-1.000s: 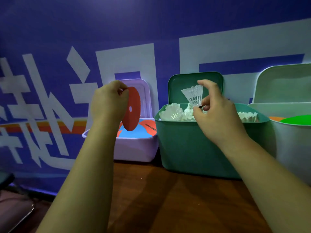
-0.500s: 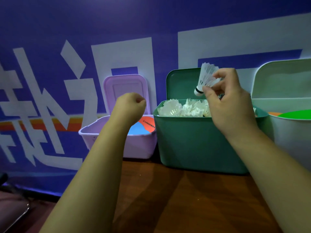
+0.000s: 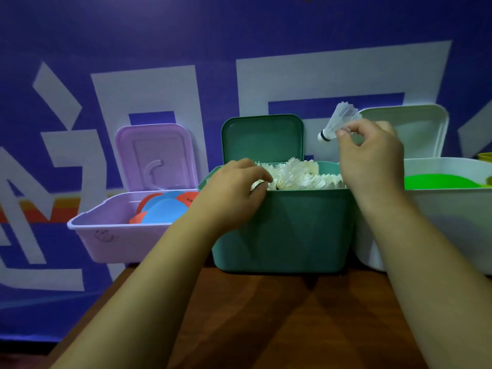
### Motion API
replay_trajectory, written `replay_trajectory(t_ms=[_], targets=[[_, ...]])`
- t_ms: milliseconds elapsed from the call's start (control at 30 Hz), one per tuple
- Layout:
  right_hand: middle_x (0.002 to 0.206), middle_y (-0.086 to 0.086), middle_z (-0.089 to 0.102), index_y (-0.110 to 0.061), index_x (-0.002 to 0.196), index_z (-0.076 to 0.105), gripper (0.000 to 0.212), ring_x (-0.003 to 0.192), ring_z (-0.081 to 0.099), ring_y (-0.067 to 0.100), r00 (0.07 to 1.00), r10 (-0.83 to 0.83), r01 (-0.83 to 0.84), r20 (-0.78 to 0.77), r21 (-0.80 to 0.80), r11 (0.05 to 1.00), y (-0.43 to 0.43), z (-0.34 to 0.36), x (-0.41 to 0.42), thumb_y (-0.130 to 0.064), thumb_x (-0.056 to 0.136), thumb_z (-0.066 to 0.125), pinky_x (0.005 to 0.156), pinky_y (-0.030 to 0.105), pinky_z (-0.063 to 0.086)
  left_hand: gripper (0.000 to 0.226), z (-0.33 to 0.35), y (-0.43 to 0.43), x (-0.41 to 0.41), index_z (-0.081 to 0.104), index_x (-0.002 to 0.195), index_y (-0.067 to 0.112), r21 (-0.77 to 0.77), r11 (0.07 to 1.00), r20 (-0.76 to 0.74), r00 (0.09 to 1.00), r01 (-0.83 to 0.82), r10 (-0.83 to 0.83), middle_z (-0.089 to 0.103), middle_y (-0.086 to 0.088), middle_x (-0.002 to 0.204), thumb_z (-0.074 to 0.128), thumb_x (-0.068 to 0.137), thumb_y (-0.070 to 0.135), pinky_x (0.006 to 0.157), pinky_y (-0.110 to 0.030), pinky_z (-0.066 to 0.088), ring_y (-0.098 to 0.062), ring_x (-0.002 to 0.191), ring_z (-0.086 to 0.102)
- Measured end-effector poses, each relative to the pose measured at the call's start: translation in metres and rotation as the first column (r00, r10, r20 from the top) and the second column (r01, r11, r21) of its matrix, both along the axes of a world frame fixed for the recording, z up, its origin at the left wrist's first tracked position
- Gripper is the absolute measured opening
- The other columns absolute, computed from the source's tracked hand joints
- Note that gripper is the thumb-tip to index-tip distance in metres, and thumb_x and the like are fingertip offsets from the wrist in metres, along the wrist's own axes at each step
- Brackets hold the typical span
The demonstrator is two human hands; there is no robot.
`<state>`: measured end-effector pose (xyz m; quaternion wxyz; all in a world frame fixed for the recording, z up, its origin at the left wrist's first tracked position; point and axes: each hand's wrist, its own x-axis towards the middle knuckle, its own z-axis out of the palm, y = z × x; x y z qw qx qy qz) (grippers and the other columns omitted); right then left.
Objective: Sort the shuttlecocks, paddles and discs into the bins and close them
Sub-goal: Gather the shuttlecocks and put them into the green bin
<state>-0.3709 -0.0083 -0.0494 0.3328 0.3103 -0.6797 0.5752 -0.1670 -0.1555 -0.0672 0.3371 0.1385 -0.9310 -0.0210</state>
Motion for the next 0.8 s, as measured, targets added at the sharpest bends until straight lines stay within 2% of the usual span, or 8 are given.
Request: replay_trajectory(t_ms=[100,167,233,300,400,600,700,800], targets=[[0.118,0.009,0.063,-0.022,0.108,0.077,0.021,0.106,0.059,0.036,0.998,-0.054,0.055,-0.016,0.085,0.995,0.000,-0.003,-0.007,-0.031,0.101,0.060,0.086,0.035,0.048,0.025,-0.001,0.001,-0.001,0.067,0.124,0.034,0.009,0.998,0.000,0.998,-0.062,0.062,0.060,0.007,0.125,0.052,0.104,0.041,0.100,-0.045,0.049,-0.020,0.116,0.055],[0.127,0.011,0.064,-0.028,0.117,0.076,0.029,0.114,0.054,0.045,0.995,-0.100,0.090,0.009,0.378,0.922,-0.001,-0.006,-0.011,-0.035,0.103,0.052,0.096,0.043,0.048,0.027,0.001,0.001,0.001,0.065,0.125,0.035,0.042,0.996,-0.010,0.996,-0.085,0.085,0.059,0.008,0.127,0.053,0.103,0.046,0.099,-0.045,0.051,-0.020,0.115,0.056],[0.138,0.007,0.064,-0.040,0.126,0.072,0.034,0.123,0.051,0.046,0.989,-0.090,0.004,0.118,0.588,0.809,-0.001,-0.008,-0.007,-0.039,0.103,0.047,0.105,0.046,0.046,0.029,0.001,0.001,0.002,0.063,0.128,0.035,0.079,0.991,-0.017,0.994,-0.106,0.108,0.056,0.007,0.130,0.054,0.103,0.047,0.098,-0.043,0.051,-0.019,0.114,0.057],[0.141,0.006,0.065,-0.042,0.126,0.072,0.036,0.127,0.052,0.044,0.982,-0.050,-0.069,0.183,0.592,0.803,0.001,-0.007,-0.002,-0.032,0.101,0.048,0.110,0.047,0.046,0.033,0.002,0.002,0.002,0.060,0.134,0.031,0.119,0.983,-0.036,0.989,-0.141,0.147,0.051,0.003,0.136,0.056,0.103,0.040,0.096,-0.035,0.047,-0.017,0.107,0.056],[0.129,0.013,0.070,-0.028,0.112,0.075,0.034,0.120,0.057,0.045,0.978,-0.014,-0.101,0.207,0.536,0.838,0.005,-0.002,0.004,-0.017,0.094,0.048,0.105,0.049,0.051,0.038,0.003,0.002,0.002,0.055,0.141,0.028,0.189,0.961,-0.069,0.973,-0.203,0.220,0.045,0.000,0.142,0.056,0.103,0.031,0.091,-0.030,0.041,-0.015,0.099,0.050],[0.127,0.009,0.071,-0.029,0.106,0.079,0.034,0.118,0.060,0.041,0.977,-0.009,-0.103,0.211,0.510,0.854,0.005,0.000,0.012,-0.018,0.094,0.049,0.103,0.044,0.053,0.035,0.002,-0.002,0.003,0.061,0.135,0.016,0.271,0.921,-0.164,0.929,-0.281,0.332,0.043,-0.007,0.144,0.054,0.101,0.013,0.092,-0.030,0.038,-0.029,0.114,0.058],[0.101,0.015,0.068,-0.013,0.084,0.070,0.026,0.095,0.057,0.038,0.969,-0.040,-0.116,0.242,0.595,0.795,0.006,0.000,0.012,-0.014,0.097,0.047,0.078,0.034,0.047,0.036,0.001,-0.006,0.003,0.064,0.133,0.011,0.275,0.905,-0.182,0.907,-0.325,0.380,0.047,-0.012,0.140,0.052,0.100,0.007,0.091,-0.032,0.040,-0.034,0.113,0.058],[0.094,0.016,0.059,-0.012,0.074,0.056,0.027,0.088,0.050,0.035,0.960,-0.075,-0.122,0.271,0.640,0.758,0.007,0.000,0.012,-0.013,0.099,0.047,0.073,0.031,0.036,0.037,0.000,-0.013,0.001,0.068,0.126,0.012,0.236,0.910,-0.199,0.900,-0.340,0.387,0.057,-0.014,0.124,0.050,0.096,0.001,0.088,-0.036,0.042,-0.036,0.107,0.059]])
